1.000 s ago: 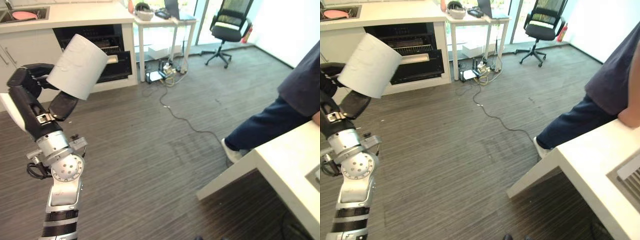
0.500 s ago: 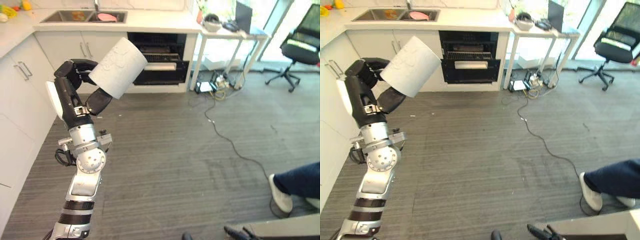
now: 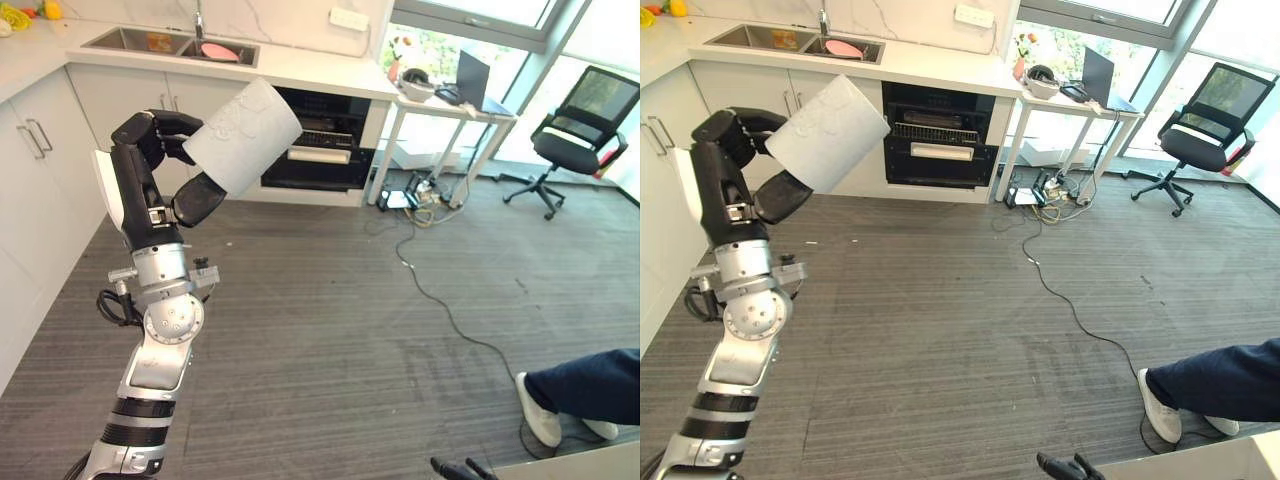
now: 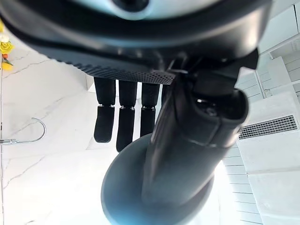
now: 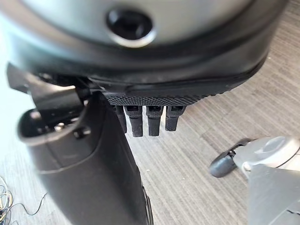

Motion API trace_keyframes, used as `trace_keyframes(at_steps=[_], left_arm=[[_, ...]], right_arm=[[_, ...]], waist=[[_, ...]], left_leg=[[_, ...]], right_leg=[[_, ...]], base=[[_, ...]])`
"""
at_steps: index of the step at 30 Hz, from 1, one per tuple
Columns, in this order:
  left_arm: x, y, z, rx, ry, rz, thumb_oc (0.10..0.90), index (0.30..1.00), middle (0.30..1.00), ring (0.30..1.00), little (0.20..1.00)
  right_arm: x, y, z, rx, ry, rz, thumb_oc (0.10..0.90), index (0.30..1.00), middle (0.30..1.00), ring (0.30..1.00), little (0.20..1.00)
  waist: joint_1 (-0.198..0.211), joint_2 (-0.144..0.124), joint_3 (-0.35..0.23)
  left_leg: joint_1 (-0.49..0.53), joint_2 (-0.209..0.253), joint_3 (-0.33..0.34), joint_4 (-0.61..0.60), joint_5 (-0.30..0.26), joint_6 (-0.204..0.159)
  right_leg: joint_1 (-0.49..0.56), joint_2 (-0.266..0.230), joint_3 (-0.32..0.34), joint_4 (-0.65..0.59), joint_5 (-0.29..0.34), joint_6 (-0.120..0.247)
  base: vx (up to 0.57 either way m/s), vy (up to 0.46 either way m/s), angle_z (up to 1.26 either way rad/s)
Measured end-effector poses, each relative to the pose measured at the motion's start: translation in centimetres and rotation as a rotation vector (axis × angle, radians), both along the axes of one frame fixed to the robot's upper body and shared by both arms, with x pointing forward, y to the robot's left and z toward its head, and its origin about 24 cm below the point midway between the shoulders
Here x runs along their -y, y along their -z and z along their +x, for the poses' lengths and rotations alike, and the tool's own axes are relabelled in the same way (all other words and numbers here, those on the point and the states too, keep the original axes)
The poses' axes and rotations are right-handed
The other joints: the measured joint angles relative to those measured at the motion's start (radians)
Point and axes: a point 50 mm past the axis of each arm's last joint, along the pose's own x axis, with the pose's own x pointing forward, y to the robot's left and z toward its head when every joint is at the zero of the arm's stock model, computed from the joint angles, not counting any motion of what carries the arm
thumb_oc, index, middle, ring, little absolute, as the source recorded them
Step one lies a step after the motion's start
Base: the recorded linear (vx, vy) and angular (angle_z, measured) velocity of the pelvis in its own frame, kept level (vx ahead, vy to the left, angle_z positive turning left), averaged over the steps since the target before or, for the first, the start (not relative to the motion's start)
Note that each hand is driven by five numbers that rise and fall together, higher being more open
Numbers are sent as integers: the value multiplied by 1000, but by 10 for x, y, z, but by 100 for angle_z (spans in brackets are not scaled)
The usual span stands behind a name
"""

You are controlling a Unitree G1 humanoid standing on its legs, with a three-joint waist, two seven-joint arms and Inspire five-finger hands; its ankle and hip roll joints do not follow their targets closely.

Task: Place the dishes in the dishwasher.

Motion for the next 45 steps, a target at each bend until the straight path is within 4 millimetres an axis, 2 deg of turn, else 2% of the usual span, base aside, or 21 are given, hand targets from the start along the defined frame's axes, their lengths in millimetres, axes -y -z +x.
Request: trace_keyframes(at_steps=[10, 18, 26, 27, 28, 31, 34, 38, 43, 44, 45], left_arm=[[-2, -1, 0, 3, -7, 2, 400, 300, 300, 300, 300], [-2, -1, 0, 3, -7, 1, 400, 300, 300, 300, 300], [-2, -1, 0, 2, -5, 2, 400, 300, 300, 300, 300], [-1, 0, 0, -1, -2, 4, 400, 300, 300, 300, 300], [2, 2, 1, -12, 11, -4, 400, 300, 300, 300, 300], [17, 13, 4, -48, 66, -63, 400, 300, 300, 300, 300], [18, 12, 5, -42, 68, -66, 400, 300, 300, 300, 300], [18, 11, 4, -36, 65, -74, 400, 300, 300, 300, 300], [17, 23, 0, -85, 63, -70, 400, 300, 300, 300, 300], [15, 28, -1, -104, 61, -75, 400, 300, 300, 300, 300], [14, 29, -2, -108, 59, -74, 400, 300, 300, 300, 300]], right_arm=[[1, -1, 5, 13, -3, -3, 800, 900, 900, 900, 900], [1, 0, -3, -6, 2, -4, 800, 900, 900, 900, 900], [3, 0, -5, -12, 4, -8, 800, 900, 900, 900, 900], [0, 1, -8, -27, -23, -9, 800, 900, 900, 900, 900], [-4, 3, -12, -75, -172, -49, 800, 900, 900, 900, 900], [-17, 9, -21, -142, -339, -46, 800, 900, 900, 900, 900], [-32, 9, -11, -93, -353, -2, 800, 900, 900, 900, 900], [-32, 6, -4, -57, -378, -7, 800, 900, 900, 900, 900], [-26, -4, 18, 36, -421, -44, 800, 900, 900, 900, 900], [-24, -7, 30, 67, -428, -58, 800, 900, 900, 900, 900], [-25, -10, 41, 93, -434, -63, 800, 900, 900, 900, 900]], waist=[[-5, 2, 1], [-5, 3, -2], [-7, 1, -17], [0, 4, -18], [12, 6, -16], [38, 27, -11], [46, 60, 1], [58, 89, -9], [77, 97, -4], [98, 92, 13], [115, 80, 36]], left_leg=[[1, 14, 12, -1, 1, -2], [-10, 20, 13, -1, 11, -12], [-16, 22, 13, -1, 19, -14], [-13, 13, 12, 0, 21, -15], [-1, 8, 12, 0, 26, -17], [38, 9, -49, 0, 26, -16], [31, 9, -61, 0, 22, -15], [13, 20, -76, -6, 28, -27], [-24, 53, -118, 8, 54, -46], [-68, 55, -125, 70, 49, -55], [-130, 52, -137, 170, 35, -72]], right_leg=[[0, 15, -1, -9, -15, 18], [-4, 21, -1, -9, -22, 6], [-16, 24, -1, -8, -24, 3], [-14, 25, -1, -9, -24, 3], [-4, 22, 1, -10, -29, -5], [41, 21, 1, -13, -33, 0], [36, 21, -5, -14, -35, 1], [35, 30, -8, -17, -54, -17], [16, 65, -38, -12, -52, -41], [5, 69, -38, -10, -57, -45], [-6, 70, -40, 0, -67, -64]], base=[[-166, -364, -5], [-124, -577, -1], [-2, -150, 0], [85, -45, -4], [70, -37, -2], [59, -33, 4], [37, -20, 6], [49, -52, 8], [22, -90, 24], [17, -92, 17], [64, -86, 34]])
